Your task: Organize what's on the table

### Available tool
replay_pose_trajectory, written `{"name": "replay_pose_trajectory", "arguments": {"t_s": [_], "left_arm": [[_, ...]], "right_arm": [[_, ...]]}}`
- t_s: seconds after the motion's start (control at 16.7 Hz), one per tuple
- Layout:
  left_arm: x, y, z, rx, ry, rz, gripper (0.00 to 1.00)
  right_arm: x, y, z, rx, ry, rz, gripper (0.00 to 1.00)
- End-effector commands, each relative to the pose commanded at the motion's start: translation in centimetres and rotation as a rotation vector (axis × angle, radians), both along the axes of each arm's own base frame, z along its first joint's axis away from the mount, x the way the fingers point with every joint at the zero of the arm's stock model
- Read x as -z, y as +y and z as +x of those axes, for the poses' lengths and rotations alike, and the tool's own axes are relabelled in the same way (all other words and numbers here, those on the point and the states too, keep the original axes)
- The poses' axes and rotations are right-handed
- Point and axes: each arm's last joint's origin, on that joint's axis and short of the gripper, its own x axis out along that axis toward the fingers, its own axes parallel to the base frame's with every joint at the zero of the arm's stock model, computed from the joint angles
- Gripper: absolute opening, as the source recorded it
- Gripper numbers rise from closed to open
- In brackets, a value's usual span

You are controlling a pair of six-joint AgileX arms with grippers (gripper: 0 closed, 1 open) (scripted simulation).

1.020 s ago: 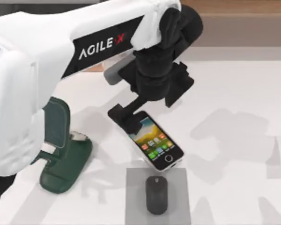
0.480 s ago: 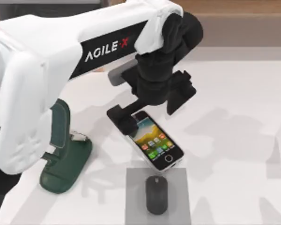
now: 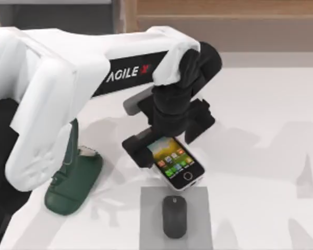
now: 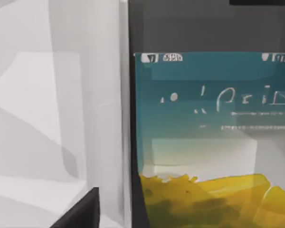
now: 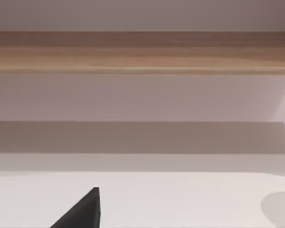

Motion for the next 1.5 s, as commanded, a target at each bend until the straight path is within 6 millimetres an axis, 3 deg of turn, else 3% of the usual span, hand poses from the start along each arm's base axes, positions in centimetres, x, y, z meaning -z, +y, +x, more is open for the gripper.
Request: {"name": "replay_pose_trajectory", "arguments": {"t_s": [0.12,0.36,1.14,1.5], "left_arm": [[1.27,0.08,-0.09,0.000,0.000,0.000,1.00],[1.48,0.10,-0.11,0.000,0.000,0.000,1.00],[1.48,0.10,-0.11,0.000,0.000,0.000,0.02],[1.48,0.10,-0.11,0.000,0.000,0.000,0.00]], "right_arm": [[0.00,0.00,0.00,0.000,0.000,0.000,1.00],[0.00,0.00,0.00,0.000,0.000,0.000,1.00],[0.00,0.00,0.00,0.000,0.000,0.000,1.00],[0.00,0.00,0.00,0.000,0.000,0.000,1.00]]}}
